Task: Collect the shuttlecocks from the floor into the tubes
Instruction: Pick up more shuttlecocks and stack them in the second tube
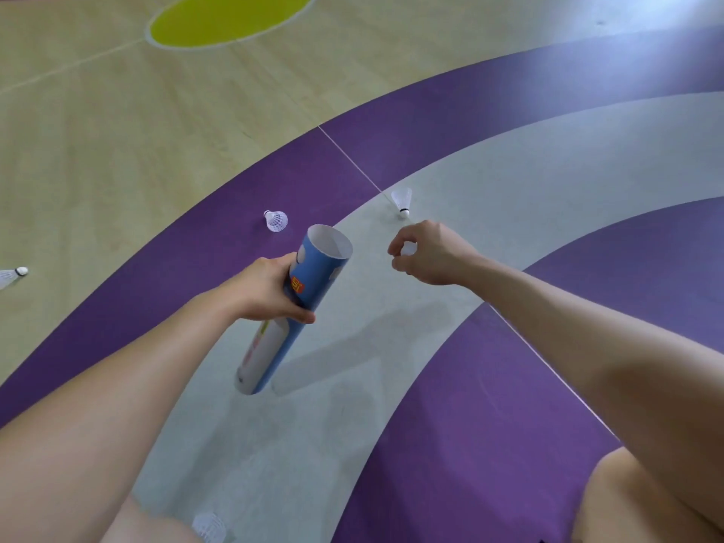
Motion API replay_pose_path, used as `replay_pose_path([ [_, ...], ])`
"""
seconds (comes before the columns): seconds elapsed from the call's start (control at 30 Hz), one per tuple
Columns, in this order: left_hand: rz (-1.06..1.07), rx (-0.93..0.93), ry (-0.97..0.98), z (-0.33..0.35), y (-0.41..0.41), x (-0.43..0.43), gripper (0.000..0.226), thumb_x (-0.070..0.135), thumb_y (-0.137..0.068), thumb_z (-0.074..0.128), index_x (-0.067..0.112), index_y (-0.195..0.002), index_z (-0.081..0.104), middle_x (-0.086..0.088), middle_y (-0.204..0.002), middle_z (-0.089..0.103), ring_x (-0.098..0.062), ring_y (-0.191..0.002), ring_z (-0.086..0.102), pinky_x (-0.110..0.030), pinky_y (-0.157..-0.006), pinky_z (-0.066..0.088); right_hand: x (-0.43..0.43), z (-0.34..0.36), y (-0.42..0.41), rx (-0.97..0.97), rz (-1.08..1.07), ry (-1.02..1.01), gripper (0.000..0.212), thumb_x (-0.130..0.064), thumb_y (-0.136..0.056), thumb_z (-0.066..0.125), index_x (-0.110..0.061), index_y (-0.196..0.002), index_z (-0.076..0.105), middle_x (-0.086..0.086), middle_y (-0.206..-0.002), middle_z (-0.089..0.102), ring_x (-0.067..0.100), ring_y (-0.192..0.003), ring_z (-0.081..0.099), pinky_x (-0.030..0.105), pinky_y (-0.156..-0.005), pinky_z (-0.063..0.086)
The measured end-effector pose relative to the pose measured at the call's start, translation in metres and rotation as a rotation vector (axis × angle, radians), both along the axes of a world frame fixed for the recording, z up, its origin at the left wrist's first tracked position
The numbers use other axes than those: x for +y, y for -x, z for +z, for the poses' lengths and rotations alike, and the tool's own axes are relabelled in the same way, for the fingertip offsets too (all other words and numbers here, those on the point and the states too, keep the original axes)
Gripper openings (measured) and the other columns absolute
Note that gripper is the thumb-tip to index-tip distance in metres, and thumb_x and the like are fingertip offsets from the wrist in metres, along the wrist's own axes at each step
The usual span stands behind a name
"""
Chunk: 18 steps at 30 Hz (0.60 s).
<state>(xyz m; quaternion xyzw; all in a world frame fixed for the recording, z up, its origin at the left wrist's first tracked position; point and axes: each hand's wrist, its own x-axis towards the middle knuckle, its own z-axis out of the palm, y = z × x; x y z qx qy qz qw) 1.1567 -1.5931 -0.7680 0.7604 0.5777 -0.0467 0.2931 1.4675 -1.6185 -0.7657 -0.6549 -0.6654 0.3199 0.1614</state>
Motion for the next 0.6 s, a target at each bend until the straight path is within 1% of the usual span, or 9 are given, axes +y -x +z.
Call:
replay_pose_path([
  [0.03,-0.02,0.026,0.005,0.009,-0.01,0.008,0.066,0.048,-0.065,0.103,0.04,-0.111,0.057,0.016,-0.103,0.074,-0.008,-0.094,0.071,-0.035,-0.077,0.059,0.0,-0.004,-0.008,-0.03,-0.013,-0.003,0.02,-0.025,-0.092,0.07,-0.024,-0.111,0.076,-0.004,-0.101,0.07,0.018,-0.082,0.069,0.029,-0.067,0.054],
  [0.1,-0.034,0.075,0.009,0.027,-0.035,0.026,0.064,0.049,-0.067,0.102,0.037,-0.111,0.057,0.012,-0.102,0.071,-0.008,-0.092,0.067,-0.032,-0.072,0.053,0.0,-0.011,-0.024,-0.108,-0.022,-0.016,0.023,-0.026,-0.092,0.068,-0.025,-0.114,0.075,-0.004,-0.102,0.067,0.018,-0.083,0.064,0.028,-0.066,0.049],
  [0.13,-0.041,0.087,0.014,0.036,-0.05,0.033,0.063,0.049,-0.067,0.102,0.037,-0.109,0.057,0.01,-0.102,0.071,-0.01,-0.093,0.066,-0.032,-0.072,0.051,-0.001,-0.013,-0.033,-0.144,-0.021,-0.023,0.025,-0.027,-0.092,0.067,-0.025,-0.116,0.073,-0.005,-0.102,0.065,0.019,-0.083,0.062,0.028,-0.066,0.047],
  [0.23,-0.05,0.071,-0.021,0.049,-0.093,0.049,0.065,0.049,-0.061,0.103,0.037,-0.108,0.06,0.011,-0.102,0.072,-0.014,-0.098,0.069,-0.037,-0.08,0.056,0.006,-0.021,-0.058,-0.186,-0.065,-0.011,0.027,-0.026,-0.09,0.069,-0.024,-0.116,0.072,-0.006,-0.102,0.061,0.019,-0.087,0.058,0.028,-0.071,0.046],
  [0.3,-0.022,0.043,-0.054,0.051,-0.109,0.056,0.065,0.046,-0.06,0.103,0.038,-0.109,0.06,0.014,-0.101,0.074,-0.01,-0.095,0.071,-0.036,-0.08,0.059,0.021,-0.03,-0.064,-0.192,-0.113,0.019,0.026,-0.027,-0.085,0.071,-0.022,-0.11,0.073,-0.003,-0.105,0.067,0.022,-0.086,0.06,0.028,-0.071,0.05],
  [0.37,0.011,0.012,-0.106,0.05,-0.114,0.072,0.066,0.046,-0.058,0.102,0.039,-0.11,0.062,0.016,-0.102,0.075,-0.011,-0.095,0.073,-0.038,-0.083,0.062,0.037,-0.041,-0.066,-0.218,-0.137,0.043,0.024,-0.028,-0.081,0.071,-0.019,-0.104,0.073,0.001,-0.106,0.072,0.026,-0.087,0.067,0.032,-0.073,0.06],
  [0.4,0.027,0.012,-0.118,0.051,-0.113,0.083,0.067,0.046,-0.058,0.102,0.039,-0.112,0.063,0.016,-0.102,0.075,-0.011,-0.096,0.074,-0.04,-0.085,0.063,0.044,-0.048,-0.07,-0.224,-0.143,0.053,0.024,-0.027,-0.081,0.071,-0.019,-0.103,0.073,0.002,-0.105,0.072,0.027,-0.087,0.068,0.034,-0.075,0.062],
  [0.5,0.045,0.048,-0.109,0.043,-0.112,0.116,0.07,0.046,-0.059,0.102,0.038,-0.116,0.063,0.014,-0.103,0.076,-0.013,-0.096,0.074,-0.045,-0.088,0.064,0.066,-0.068,-0.081,-0.208,-0.207,0.059,0.026,-0.026,-0.082,0.07,-0.023,-0.107,0.072,0.0,-0.106,0.07,0.026,-0.088,0.065,0.032,-0.074,0.058],
  [0.6,0.013,0.095,-0.046,0.017,-0.11,0.145,0.075,0.047,-0.059,0.103,0.033,-0.121,0.063,0.008,-0.109,0.075,-0.019,-0.101,0.072,-0.049,-0.092,0.064,0.093,-0.092,-0.081,-0.215,-0.259,0.037,0.03,-0.03,-0.084,0.071,-0.027,-0.114,0.071,0.002,-0.107,0.067,0.028,-0.093,0.065,0.037,-0.081,0.06],
])
